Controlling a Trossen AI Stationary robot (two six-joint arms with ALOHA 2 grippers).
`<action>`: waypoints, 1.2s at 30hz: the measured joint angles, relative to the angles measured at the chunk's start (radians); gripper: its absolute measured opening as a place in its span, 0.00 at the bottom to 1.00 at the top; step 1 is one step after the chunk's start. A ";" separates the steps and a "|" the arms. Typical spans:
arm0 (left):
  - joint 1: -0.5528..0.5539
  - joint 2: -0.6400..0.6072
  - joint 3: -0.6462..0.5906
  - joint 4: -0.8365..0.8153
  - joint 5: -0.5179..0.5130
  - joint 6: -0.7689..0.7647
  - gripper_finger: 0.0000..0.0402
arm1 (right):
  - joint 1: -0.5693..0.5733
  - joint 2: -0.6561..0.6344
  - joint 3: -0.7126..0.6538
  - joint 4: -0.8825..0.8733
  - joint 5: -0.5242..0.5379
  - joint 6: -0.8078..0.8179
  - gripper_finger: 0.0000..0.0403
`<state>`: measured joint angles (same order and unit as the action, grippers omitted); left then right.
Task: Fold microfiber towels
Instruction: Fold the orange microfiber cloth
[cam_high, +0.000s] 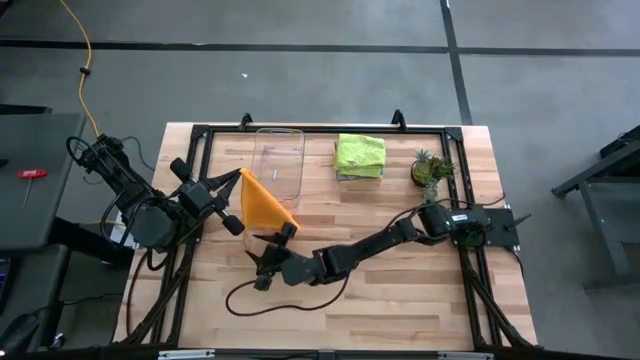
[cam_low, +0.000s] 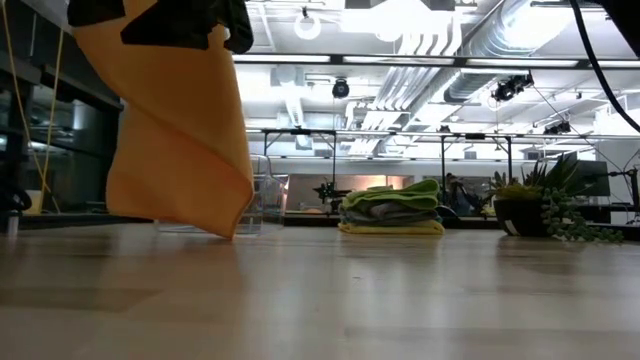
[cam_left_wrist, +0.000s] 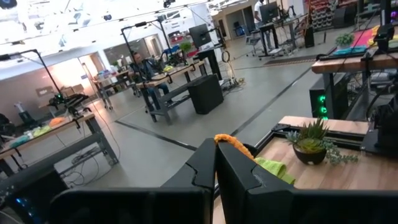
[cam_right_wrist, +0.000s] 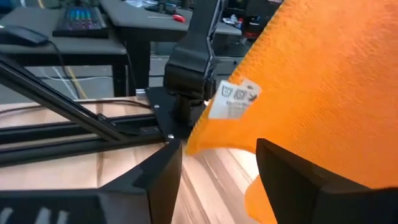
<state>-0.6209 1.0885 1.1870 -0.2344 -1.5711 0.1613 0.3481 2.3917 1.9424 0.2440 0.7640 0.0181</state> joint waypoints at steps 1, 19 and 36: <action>0.000 0.000 0.000 0.000 0.000 -0.009 0.00 | -0.002 0.000 0.000 0.001 -0.015 0.006 0.48; 0.069 0.000 0.000 0.000 0.000 -0.092 0.00 | -0.010 0.000 0.000 0.010 -0.006 0.037 0.47; 0.084 0.000 0.000 0.000 0.001 -0.132 0.00 | -0.060 0.000 0.000 0.004 -0.139 0.121 0.25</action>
<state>-0.5369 1.0885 1.1873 -0.2340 -1.5703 0.0292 0.2880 2.3917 1.9423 0.2481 0.6254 0.1396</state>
